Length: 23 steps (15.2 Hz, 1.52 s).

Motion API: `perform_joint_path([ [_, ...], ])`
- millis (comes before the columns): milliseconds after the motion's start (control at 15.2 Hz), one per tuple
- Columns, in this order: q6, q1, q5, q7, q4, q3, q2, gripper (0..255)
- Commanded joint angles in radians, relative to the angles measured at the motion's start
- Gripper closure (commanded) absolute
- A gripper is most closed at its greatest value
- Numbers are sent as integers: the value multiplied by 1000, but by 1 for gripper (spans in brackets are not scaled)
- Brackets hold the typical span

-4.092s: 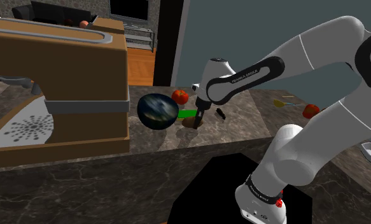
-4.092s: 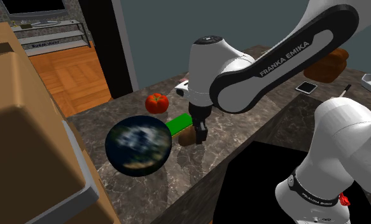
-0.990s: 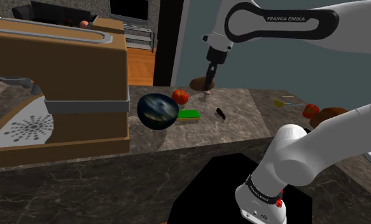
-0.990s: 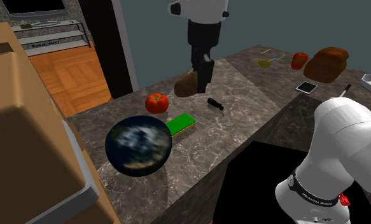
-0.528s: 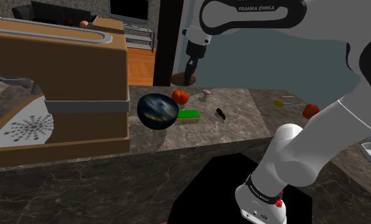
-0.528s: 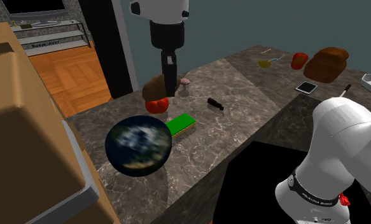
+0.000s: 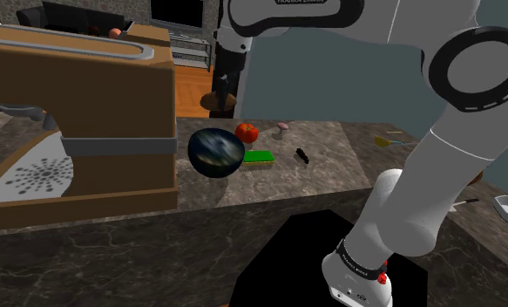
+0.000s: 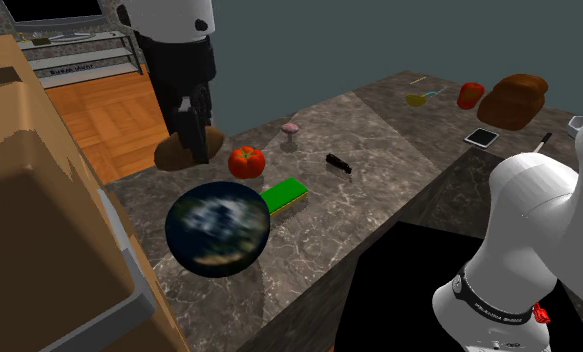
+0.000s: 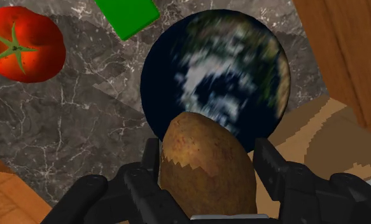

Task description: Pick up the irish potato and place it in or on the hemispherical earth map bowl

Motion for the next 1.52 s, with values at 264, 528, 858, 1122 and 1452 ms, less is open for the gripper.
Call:
perform_joint_path([
  [264, 64, 2, 5, 4, -23, 2, 41, 255],
  [528, 117, 2, 6, 3, -71, 2, 46, 255],
  [858, 179, 2, 7, 3, -122, 2, 57, 255],
  [1122, 179, 2, 7, 3, -122, 2, 57, 255],
  [1452, 179, 2, 7, 3, -122, 2, 57, 0],
])
